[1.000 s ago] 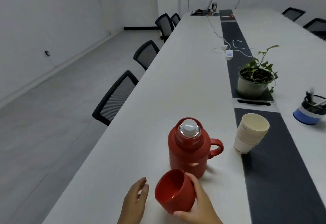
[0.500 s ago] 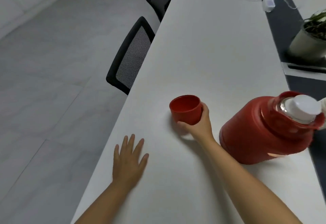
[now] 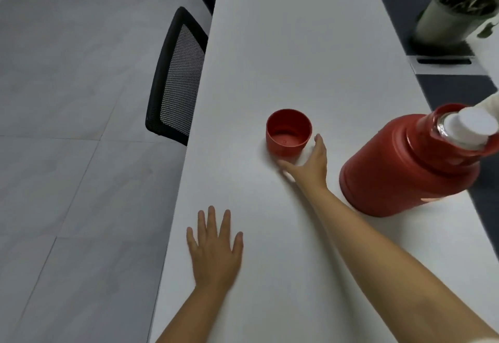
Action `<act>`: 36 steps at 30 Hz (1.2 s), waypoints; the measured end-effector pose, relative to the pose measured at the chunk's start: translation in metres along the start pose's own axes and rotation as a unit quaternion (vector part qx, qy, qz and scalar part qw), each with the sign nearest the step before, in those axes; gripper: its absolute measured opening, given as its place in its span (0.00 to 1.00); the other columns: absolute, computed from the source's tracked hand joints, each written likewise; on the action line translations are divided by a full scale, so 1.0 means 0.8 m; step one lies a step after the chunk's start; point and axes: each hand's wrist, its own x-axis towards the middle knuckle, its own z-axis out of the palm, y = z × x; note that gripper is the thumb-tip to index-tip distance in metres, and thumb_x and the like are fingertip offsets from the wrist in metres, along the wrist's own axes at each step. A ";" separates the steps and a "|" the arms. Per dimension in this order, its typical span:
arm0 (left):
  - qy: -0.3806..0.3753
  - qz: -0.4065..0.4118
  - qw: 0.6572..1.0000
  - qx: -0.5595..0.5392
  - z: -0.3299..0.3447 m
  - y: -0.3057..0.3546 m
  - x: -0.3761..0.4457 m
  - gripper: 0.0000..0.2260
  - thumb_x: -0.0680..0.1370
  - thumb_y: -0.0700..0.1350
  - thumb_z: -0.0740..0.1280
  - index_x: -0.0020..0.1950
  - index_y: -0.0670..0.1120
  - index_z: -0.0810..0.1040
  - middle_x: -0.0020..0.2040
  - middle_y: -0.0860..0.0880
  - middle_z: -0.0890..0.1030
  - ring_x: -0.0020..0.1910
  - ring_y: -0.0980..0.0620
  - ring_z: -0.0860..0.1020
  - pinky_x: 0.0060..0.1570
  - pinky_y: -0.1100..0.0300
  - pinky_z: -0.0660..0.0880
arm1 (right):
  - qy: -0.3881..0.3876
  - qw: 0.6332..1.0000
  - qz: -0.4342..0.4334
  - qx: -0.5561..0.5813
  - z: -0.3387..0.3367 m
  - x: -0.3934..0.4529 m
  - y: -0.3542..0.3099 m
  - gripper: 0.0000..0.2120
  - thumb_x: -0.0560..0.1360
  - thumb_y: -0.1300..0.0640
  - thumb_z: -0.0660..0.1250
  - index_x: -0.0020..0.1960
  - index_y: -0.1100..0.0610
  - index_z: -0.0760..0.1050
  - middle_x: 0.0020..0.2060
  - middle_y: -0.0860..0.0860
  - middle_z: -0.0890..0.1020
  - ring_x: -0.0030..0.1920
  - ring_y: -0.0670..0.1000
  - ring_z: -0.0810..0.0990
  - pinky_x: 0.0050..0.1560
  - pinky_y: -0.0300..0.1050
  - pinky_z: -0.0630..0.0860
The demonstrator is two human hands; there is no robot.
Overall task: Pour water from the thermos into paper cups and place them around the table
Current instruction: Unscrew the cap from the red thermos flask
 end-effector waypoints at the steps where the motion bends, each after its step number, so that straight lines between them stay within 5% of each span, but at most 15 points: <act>1: -0.003 -0.006 1.000 0.006 0.002 -0.002 -0.002 0.49 0.60 0.65 0.15 0.74 0.53 0.49 0.77 0.46 0.46 0.75 0.46 0.42 0.72 0.47 0.40 | -0.016 1.000 0.001 -0.004 -0.012 -0.014 0.002 0.44 0.65 0.53 0.74 0.72 0.59 0.51 0.72 0.55 0.59 0.72 0.55 0.58 0.71 0.51 0.57; 3: 0.011 -0.009 1.000 0.004 0.000 -0.001 -0.005 0.40 0.67 0.66 0.22 0.75 0.53 0.46 0.77 0.48 0.42 0.75 0.48 0.39 0.72 0.47 0.38 | -0.029 0.997 -0.059 -0.027 -0.047 -0.052 0.001 0.36 0.68 0.57 0.71 0.70 0.63 0.57 0.70 0.58 0.62 0.70 0.57 0.61 0.70 0.48 0.58; 5: 0.025 0.005 0.999 -0.039 -0.009 0.010 -0.005 0.27 0.77 0.61 0.41 0.75 0.52 0.48 0.77 0.47 0.43 0.75 0.50 0.39 0.73 0.48 0.40 | -0.001 0.976 -0.196 -0.094 -0.092 -0.091 -0.006 0.25 0.67 0.61 0.71 0.62 0.66 0.69 0.62 0.62 0.72 0.65 0.59 0.69 0.65 0.46 0.63; 7: 0.051 0.057 0.993 -0.092 -0.024 0.034 -0.003 0.31 0.75 0.62 0.45 0.74 0.48 0.53 0.77 0.46 0.47 0.75 0.49 0.42 0.73 0.50 0.43 | 0.053 0.941 -0.302 -0.144 -0.145 -0.118 -0.004 0.17 0.64 0.63 0.71 0.52 0.66 0.76 0.51 0.62 0.80 0.58 0.55 0.74 0.61 0.42 0.67; 12: 0.158 0.248 0.939 -0.178 -0.075 0.144 -0.001 0.26 0.75 0.49 0.64 0.70 0.39 0.64 0.72 0.39 0.63 0.72 0.40 0.60 0.67 0.53 0.57 | 0.220 0.905 -0.320 -0.176 -0.271 -0.133 -0.014 0.11 0.68 0.60 0.65 0.45 0.68 0.78 0.41 0.61 0.82 0.46 0.52 0.77 0.55 0.36 0.68; 16: 0.083 0.328 0.917 -0.210 -0.102 0.242 0.002 0.33 0.74 0.53 0.66 0.73 0.43 0.55 0.75 0.43 0.56 0.74 0.47 0.54 0.70 0.62 0.48 | 0.209 0.909 -0.296 -0.206 -0.312 -0.087 -0.048 0.15 0.70 0.56 0.64 0.49 0.67 0.77 0.44 0.62 0.81 0.46 0.56 0.76 0.51 0.42 0.68; 18: 0.058 0.342 0.908 -0.237 -0.114 0.284 0.005 0.33 0.71 0.54 0.69 0.70 0.43 0.61 0.70 0.41 0.65 0.70 0.44 0.63 0.70 0.53 0.59 | 0.137 0.919 -0.273 -0.250 -0.317 -0.056 -0.060 0.16 0.70 0.53 0.67 0.52 0.64 0.77 0.45 0.61 0.80 0.47 0.61 0.76 0.50 0.49 0.69; 20: 0.048 0.342 0.898 -0.274 -0.119 0.309 0.004 0.33 0.67 0.51 0.73 0.67 0.44 0.64 0.61 0.46 0.72 0.61 0.48 0.69 0.61 0.53 0.69 | 0.074 0.911 -0.265 -0.308 -0.318 -0.030 -0.063 0.18 0.70 0.49 0.68 0.53 0.61 0.77 0.44 0.59 0.80 0.49 0.59 0.73 0.51 0.51 0.67; 24: 0.037 0.325 0.890 -0.317 -0.114 0.318 0.011 0.35 0.63 0.48 0.75 0.66 0.49 0.66 0.58 0.52 0.73 0.59 0.53 0.71 0.59 0.54 0.71 | 0.012 0.891 -0.279 -0.358 -0.318 -0.002 -0.060 0.22 0.70 0.40 0.57 0.45 0.59 0.72 0.40 0.55 0.78 0.44 0.55 0.71 0.44 0.46 0.59; 27: 0.040 0.322 0.882 -0.341 -0.111 0.314 0.015 0.36 0.60 0.52 0.72 0.66 0.52 0.66 0.58 0.55 0.74 0.58 0.57 0.72 0.58 0.59 0.72 | 0.018 0.912 -0.306 -0.273 -0.314 0.001 -0.056 0.27 0.65 0.37 0.50 0.40 0.61 0.71 0.33 0.52 0.73 0.37 0.52 0.67 0.40 0.43 0.56; 31: 0.033 0.330 0.877 -0.348 -0.113 0.320 0.019 0.33 0.59 0.52 0.71 0.64 0.58 0.66 0.58 0.58 0.74 0.58 0.60 0.73 0.56 0.63 0.72 | 0.088 0.917 -0.364 -0.135 -0.308 -0.002 -0.044 0.21 0.66 0.46 0.58 0.37 0.66 0.75 0.30 0.57 0.78 0.32 0.57 0.71 0.37 0.46 0.66; 36: 0.015 0.338 0.882 -0.329 -0.117 0.331 0.028 0.32 0.60 0.51 0.71 0.58 0.70 0.60 0.58 0.65 0.72 0.58 0.71 0.69 0.53 0.79 0.65 | 0.167 0.920 -0.352 -0.051 -0.309 0.002 -0.035 0.19 0.66 0.50 0.61 0.38 0.68 0.75 0.31 0.59 0.79 0.35 0.55 0.72 0.38 0.39 0.64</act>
